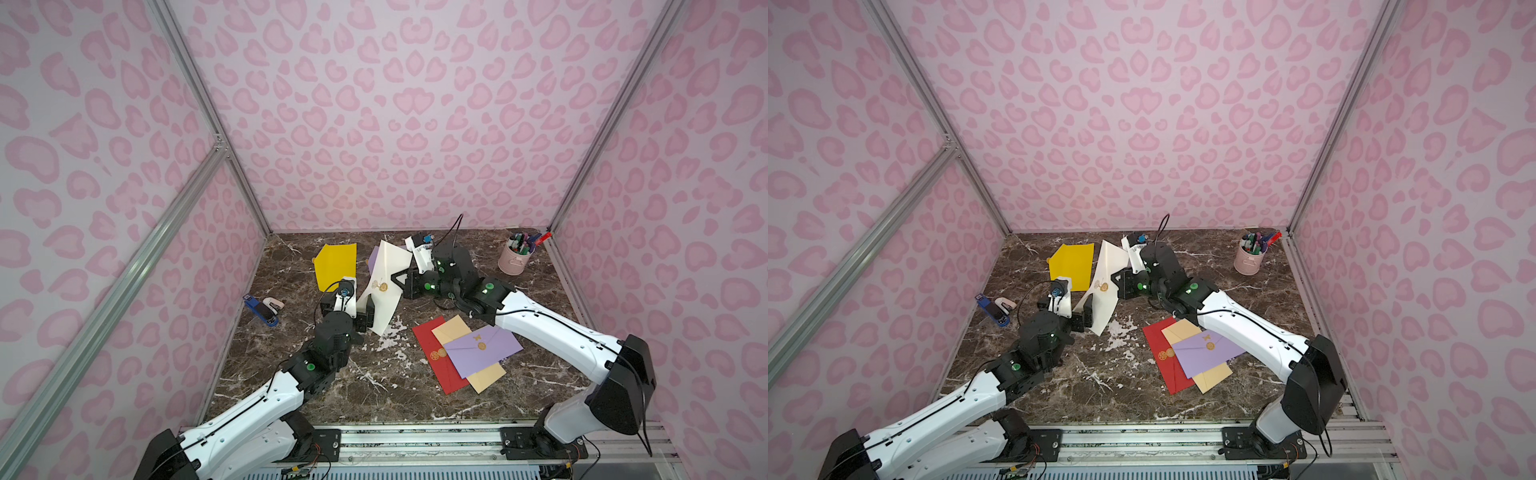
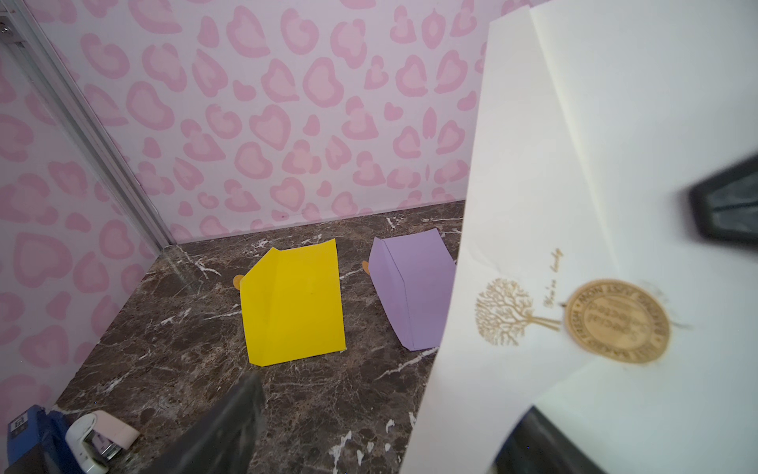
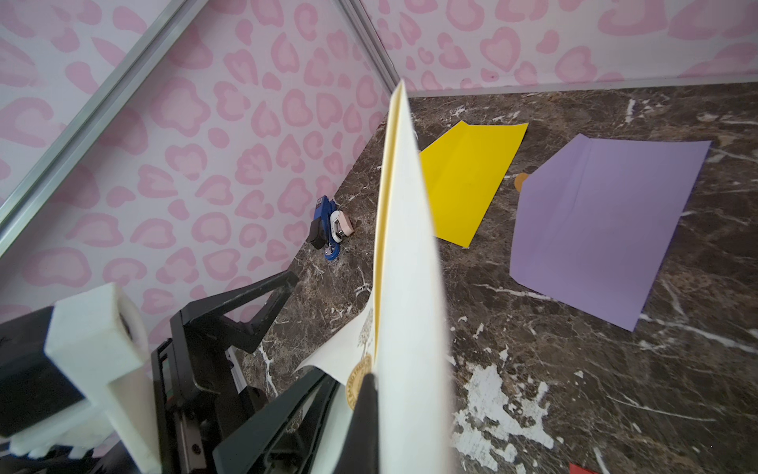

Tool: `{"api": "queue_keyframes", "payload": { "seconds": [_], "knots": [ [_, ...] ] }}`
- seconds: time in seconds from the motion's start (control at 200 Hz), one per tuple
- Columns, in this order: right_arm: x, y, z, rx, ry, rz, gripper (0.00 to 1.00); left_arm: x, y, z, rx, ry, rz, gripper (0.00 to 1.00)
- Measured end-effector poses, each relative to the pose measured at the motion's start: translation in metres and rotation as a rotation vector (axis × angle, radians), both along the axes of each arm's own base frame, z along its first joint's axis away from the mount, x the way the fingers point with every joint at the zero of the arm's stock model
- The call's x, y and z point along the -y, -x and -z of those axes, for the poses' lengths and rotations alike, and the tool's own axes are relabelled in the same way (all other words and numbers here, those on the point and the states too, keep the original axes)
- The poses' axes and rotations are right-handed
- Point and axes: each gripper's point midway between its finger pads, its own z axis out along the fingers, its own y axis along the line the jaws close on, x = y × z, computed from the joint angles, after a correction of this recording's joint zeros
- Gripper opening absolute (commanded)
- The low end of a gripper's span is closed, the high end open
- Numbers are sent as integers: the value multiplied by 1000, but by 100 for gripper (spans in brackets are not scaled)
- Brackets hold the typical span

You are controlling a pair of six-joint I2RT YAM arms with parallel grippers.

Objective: Open the envelope
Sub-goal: Open the envelope flap on the envelope.

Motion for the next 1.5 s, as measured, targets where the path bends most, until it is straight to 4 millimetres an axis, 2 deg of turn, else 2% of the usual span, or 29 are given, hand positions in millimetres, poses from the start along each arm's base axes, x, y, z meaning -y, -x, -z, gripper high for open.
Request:
{"api": "queue_keyframes", "payload": {
  "seconds": [1.5],
  "knots": [
    [-2,1,4,-1,8,-15,0,-5,0,3,-19,44,1,88]
  ]
}}
